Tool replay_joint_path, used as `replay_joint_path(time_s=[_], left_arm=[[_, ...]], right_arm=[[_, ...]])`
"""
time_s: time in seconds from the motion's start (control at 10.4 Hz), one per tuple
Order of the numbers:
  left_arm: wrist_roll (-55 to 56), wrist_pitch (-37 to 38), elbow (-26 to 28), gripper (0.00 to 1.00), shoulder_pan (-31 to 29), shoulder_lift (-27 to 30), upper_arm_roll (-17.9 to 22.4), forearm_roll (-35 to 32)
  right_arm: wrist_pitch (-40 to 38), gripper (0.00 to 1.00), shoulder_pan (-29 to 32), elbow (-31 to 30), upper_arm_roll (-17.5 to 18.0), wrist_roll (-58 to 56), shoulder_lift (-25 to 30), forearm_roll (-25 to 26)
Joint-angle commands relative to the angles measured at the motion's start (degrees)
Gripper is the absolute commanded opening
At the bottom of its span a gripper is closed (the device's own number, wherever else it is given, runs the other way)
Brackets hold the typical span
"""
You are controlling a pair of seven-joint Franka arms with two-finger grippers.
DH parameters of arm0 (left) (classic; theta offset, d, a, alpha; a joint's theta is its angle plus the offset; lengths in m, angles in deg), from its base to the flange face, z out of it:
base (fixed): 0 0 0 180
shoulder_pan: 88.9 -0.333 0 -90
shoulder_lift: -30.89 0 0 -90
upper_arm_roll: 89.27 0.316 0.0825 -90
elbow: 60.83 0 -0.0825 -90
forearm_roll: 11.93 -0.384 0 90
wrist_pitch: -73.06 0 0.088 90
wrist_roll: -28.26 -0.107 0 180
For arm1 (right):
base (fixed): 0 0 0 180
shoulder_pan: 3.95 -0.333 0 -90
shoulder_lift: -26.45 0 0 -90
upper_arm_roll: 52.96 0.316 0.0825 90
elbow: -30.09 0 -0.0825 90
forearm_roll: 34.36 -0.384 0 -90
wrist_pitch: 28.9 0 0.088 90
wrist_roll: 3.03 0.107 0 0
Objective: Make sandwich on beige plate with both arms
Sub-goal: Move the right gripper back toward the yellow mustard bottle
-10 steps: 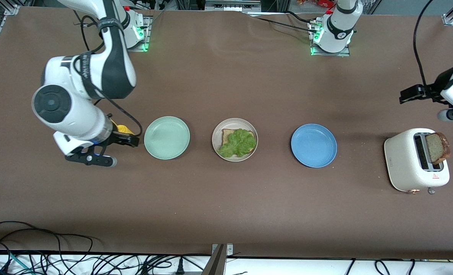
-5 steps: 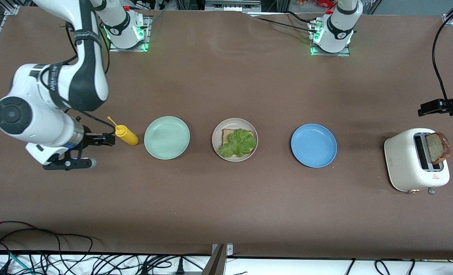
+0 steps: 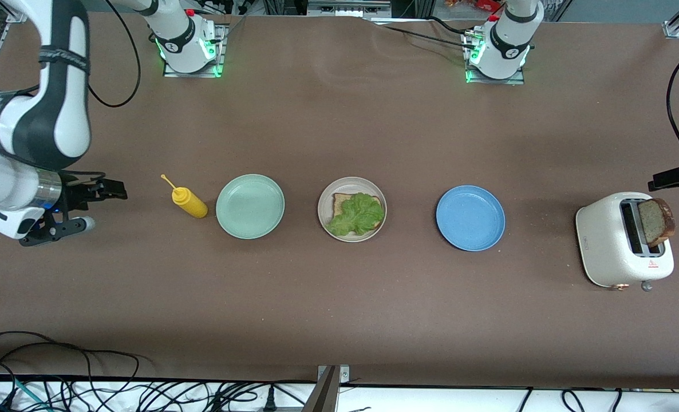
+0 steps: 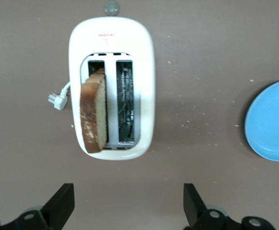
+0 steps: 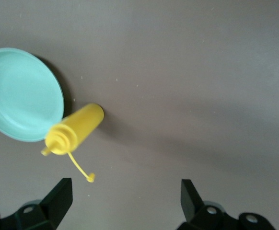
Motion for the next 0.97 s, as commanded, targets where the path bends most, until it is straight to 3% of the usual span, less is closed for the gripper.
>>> replay_joint_path(time_s=[0.0,0.19,0.68,0.87], left_arm=[[-1.6,-2.1,-0.8,1.0,-1.2,-1.9,-0.6,-1.5],[-1.7,-4.3,-0.8,1.0,-2.6,-3.5,-0.6,-1.6],[-2.9,-6.5,-0.8,1.0,-3.9,-5.6,-0.6,-1.6],[-2.9,-8.8,-0.7,1.0,-4.0,-6.9,-0.6,-1.6]], right_arm=[[3.2,1.0,10.4,-5.6,7.4,-12.3,3.1,-2.9],[3.3,1.0,16.8,-8.1,11.7,-24.3,2.9,-7.6],[-2.5,1.0,20.2,-8.5,11.8,-57.6,-3.2,-24.8],[-4.3,1.0,20.4,-8.1,11.9,-69.3,-5.3,-26.6]])
